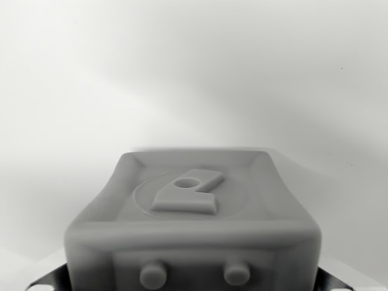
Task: Destack cube
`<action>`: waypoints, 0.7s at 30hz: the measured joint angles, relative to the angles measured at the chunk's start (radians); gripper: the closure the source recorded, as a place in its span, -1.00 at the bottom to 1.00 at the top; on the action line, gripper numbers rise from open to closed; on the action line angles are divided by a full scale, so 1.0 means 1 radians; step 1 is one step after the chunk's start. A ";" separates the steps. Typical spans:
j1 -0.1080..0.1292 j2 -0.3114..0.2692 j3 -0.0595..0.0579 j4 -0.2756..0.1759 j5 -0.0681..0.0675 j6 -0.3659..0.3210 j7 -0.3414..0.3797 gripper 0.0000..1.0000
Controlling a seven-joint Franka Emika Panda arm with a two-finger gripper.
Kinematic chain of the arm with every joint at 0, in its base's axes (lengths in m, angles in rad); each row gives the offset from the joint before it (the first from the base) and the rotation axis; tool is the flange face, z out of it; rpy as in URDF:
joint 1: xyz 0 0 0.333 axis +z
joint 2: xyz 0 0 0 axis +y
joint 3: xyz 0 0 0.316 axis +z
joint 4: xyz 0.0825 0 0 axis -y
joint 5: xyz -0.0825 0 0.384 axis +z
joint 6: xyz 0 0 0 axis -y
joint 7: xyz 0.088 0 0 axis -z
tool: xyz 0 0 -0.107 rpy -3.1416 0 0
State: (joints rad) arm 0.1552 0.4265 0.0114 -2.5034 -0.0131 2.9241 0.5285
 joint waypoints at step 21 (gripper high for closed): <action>0.002 0.018 -0.001 0.005 0.000 0.014 0.000 -1.00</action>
State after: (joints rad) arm 0.1570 0.4445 0.0099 -2.4984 -0.0131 2.9382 0.5285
